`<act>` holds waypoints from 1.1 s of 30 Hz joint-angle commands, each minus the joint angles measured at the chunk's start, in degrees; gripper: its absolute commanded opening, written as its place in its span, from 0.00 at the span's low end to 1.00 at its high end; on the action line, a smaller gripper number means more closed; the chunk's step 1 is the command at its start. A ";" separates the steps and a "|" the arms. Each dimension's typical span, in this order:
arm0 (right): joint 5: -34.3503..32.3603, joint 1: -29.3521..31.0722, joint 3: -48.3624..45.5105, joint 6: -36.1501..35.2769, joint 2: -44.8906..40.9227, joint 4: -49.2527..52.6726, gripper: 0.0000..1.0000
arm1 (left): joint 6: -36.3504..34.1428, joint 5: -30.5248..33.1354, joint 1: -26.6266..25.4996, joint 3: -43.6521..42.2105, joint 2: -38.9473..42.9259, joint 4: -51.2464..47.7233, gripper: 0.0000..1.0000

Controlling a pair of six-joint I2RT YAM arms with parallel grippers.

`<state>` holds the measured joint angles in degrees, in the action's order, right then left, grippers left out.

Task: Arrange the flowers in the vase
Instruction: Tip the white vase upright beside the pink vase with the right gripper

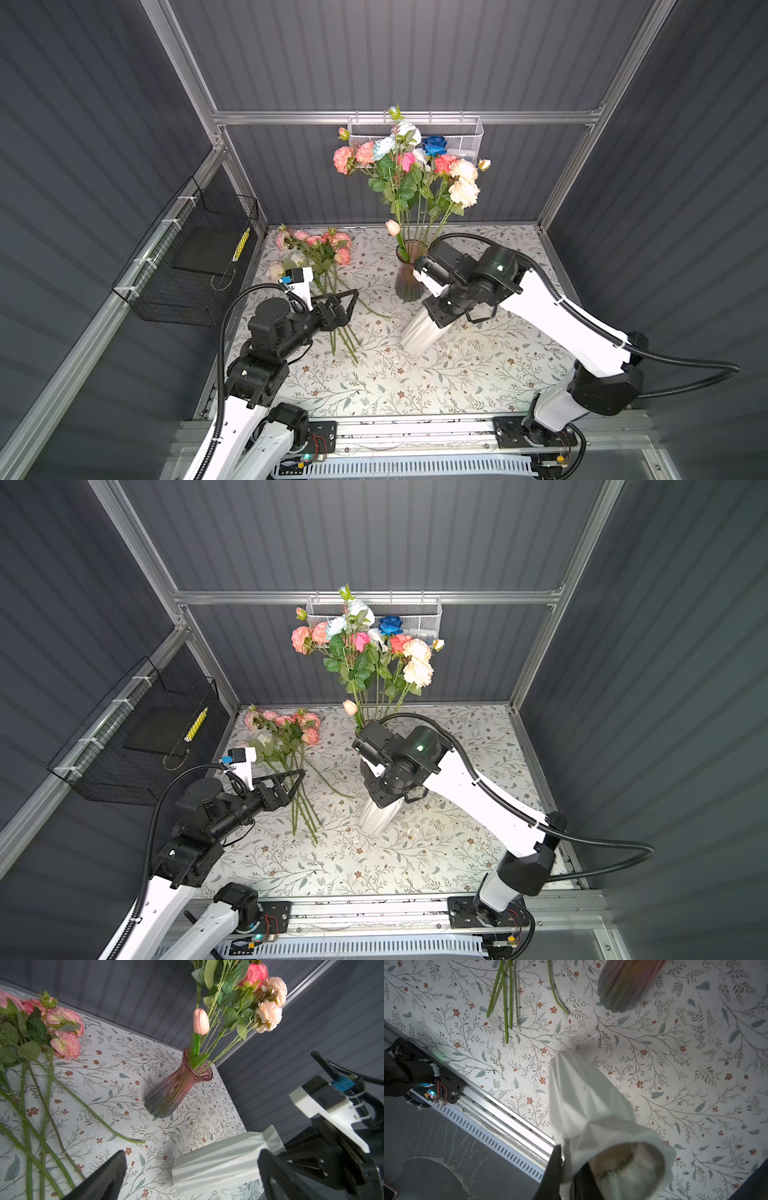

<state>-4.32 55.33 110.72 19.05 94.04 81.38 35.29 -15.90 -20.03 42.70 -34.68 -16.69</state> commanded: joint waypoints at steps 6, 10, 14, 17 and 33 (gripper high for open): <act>-4.99 2.02 11.54 -5.22 9.34 6.50 0.00 | -2.20 0.55 0.26 2.99 1.96 -4.16 1.00; -5.31 3.09 14.59 -6.23 13.12 8.26 0.00 | -2.26 0.84 0.27 3.34 2.16 -4.57 1.00; -3.46 3.46 14.28 -7.05 14.22 6.77 0.11 | -2.24 1.02 0.32 3.71 2.07 -5.08 1.00; -2.96 3.98 13.50 -8.12 13.77 4.99 0.37 | -2.41 1.39 0.34 4.16 2.16 -5.50 1.00; -6.18 5.68 1.08 -5.79 -5.06 -14.02 0.99 | -1.41 3.12 0.28 7.51 1.46 -8.75 1.00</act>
<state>-8.54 60.23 115.20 11.75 94.74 74.39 34.22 -13.78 -20.03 48.14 -33.04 -23.44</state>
